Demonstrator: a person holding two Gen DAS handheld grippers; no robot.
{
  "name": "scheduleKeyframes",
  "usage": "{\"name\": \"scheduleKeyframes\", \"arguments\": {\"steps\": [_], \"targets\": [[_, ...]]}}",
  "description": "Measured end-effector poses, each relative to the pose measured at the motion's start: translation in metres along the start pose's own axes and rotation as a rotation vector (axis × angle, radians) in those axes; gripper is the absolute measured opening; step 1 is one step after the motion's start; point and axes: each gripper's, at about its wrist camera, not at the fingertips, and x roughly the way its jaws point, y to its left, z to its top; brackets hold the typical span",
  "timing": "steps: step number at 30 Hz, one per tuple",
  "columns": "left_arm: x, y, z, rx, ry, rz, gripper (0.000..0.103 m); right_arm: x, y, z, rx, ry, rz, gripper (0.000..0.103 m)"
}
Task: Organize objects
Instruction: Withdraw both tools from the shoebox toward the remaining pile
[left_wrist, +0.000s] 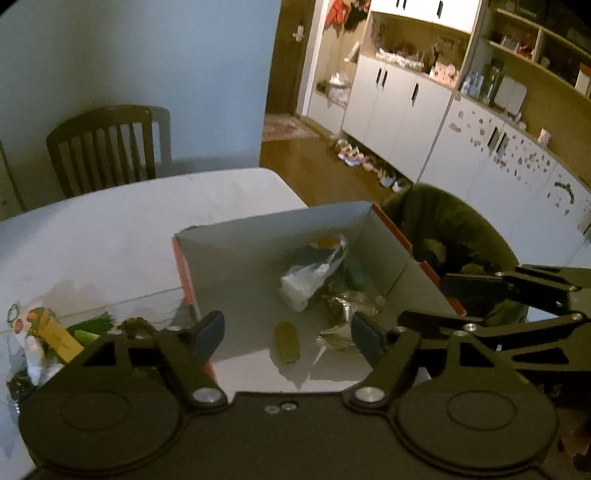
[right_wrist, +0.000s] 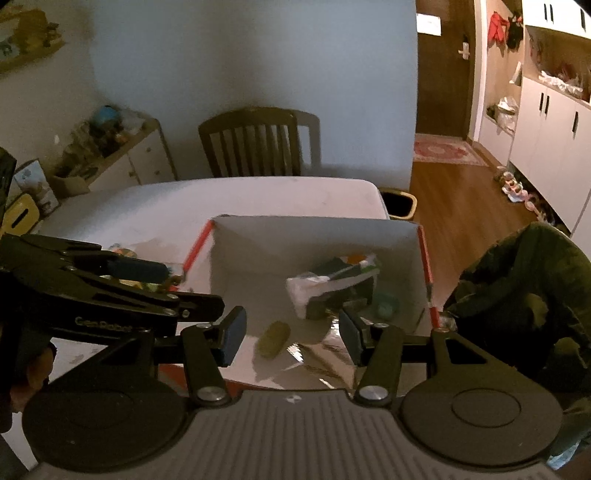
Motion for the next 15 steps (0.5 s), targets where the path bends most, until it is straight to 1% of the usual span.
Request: {"name": "scheduleKeyframes", "arguments": {"steps": [3,7,9,13,15], "targets": [[-0.017,0.009,-0.007,-0.016,-0.039,-0.007,0.079,-0.009,0.011,-0.001,-0.001,-0.027,0.017,0.060],[-0.041,0.020,-0.017,0.002,-0.104,0.011,0.083,-0.021,0.029,-0.003,-0.009,-0.065,0.028,0.064],[-0.050,0.027,-0.022,-0.006,-0.121,0.008,0.086,-0.027,0.040,-0.005,-0.016,-0.084,0.036,0.065],[-0.070,0.046,-0.030,-0.021,-0.150,0.012,0.089,-0.037,0.065,-0.008,-0.045,-0.140,0.034,0.073],[-0.078,0.057,-0.034,-0.026,-0.161,0.015,0.091,-0.040,0.077,-0.009,-0.047,-0.155,0.042,0.074]]}}
